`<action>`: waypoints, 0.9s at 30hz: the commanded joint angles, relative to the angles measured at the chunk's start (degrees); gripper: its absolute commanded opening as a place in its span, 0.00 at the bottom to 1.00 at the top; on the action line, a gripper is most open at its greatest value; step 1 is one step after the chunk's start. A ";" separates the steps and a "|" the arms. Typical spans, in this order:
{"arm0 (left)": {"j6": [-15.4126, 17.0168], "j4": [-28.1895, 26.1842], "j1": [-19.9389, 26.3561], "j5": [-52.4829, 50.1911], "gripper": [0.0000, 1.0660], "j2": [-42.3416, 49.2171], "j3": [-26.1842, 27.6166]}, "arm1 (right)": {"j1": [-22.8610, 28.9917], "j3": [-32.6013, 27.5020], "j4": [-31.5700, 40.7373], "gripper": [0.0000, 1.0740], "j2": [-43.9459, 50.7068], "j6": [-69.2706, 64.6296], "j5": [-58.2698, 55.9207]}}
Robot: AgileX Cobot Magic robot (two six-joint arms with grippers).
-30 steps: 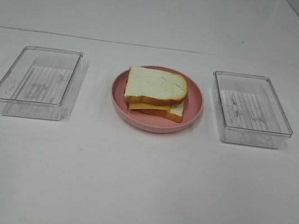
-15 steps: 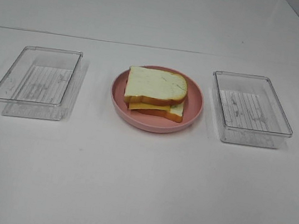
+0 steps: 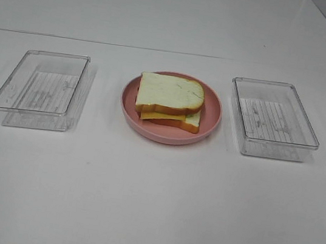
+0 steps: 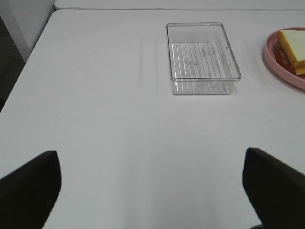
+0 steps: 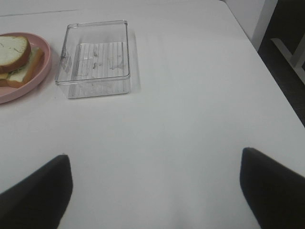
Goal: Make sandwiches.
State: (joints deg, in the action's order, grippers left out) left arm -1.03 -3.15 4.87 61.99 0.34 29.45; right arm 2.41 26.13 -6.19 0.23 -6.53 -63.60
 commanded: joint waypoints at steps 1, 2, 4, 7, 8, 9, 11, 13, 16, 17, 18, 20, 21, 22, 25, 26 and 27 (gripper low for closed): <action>0.00 -0.46 0.23 -0.34 0.92 0.69 0.00 | -0.06 -0.17 1.66 0.83 1.78 0.23 0.57; 0.00 -0.46 0.23 -0.34 0.92 0.69 0.00 | -0.06 -0.17 2.12 0.83 1.78 0.23 0.57; 0.00 -0.46 0.23 -0.34 0.92 0.69 0.00 | 0.00 -0.17 2.58 0.83 1.78 0.23 0.57; 0.00 -0.46 0.23 -0.34 0.92 0.69 0.00 | 0.00 -0.17 2.69 0.83 1.78 0.23 0.57; 0.00 -0.46 0.23 -0.34 0.92 0.69 0.00 | 0.00 -0.17 2.69 0.83 1.78 0.23 0.57; 0.00 -0.46 0.23 -0.34 0.92 0.69 0.00 | 0.00 -0.17 2.69 0.83 1.78 0.23 0.57; 0.00 -0.46 0.23 -0.34 0.92 0.69 0.00 | 0.00 -0.17 2.69 0.83 1.83 0.23 0.57; 0.00 -0.46 0.23 -0.34 0.92 0.69 0.00 | 0.00 -0.17 2.69 0.83 1.83 0.23 0.57; 0.00 -0.46 0.23 -0.34 0.92 0.69 0.00 | 0.00 -0.17 2.69 0.83 1.83 0.23 0.57; 0.00 -0.46 0.23 -0.34 0.92 0.69 0.00 | 0.00 -0.17 2.69 0.83 1.83 0.23 0.57; 0.00 -0.46 0.23 -0.34 0.92 0.69 0.00 | 0.00 -0.17 2.69 0.83 1.83 0.23 0.57; 0.00 -0.46 0.23 -0.34 0.92 0.69 0.00 | 0.00 -0.17 2.69 0.83 1.83 0.23 0.57; 0.00 -0.46 0.23 -0.34 0.92 0.69 0.00 | 0.00 -0.17 2.69 0.83 1.83 0.23 0.57; 0.00 -0.46 0.23 -0.34 0.92 0.69 0.00 | 0.00 -0.17 2.69 0.83 1.83 0.23 0.57; 0.00 -0.46 0.23 -0.34 0.92 0.69 0.00 | 0.00 -0.17 2.69 0.83 1.83 0.23 0.57; 0.00 -0.46 0.23 -0.34 0.92 0.69 0.00 | 0.00 -0.17 2.69 0.83 1.83 0.23 0.57; 0.00 -0.46 0.23 -0.34 0.92 0.69 0.00 | 0.00 -0.17 2.69 0.83 1.83 0.23 0.57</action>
State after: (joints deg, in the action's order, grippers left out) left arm -1.03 -3.15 4.93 61.99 0.34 29.45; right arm 2.41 26.13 -3.67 0.23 -6.53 -63.60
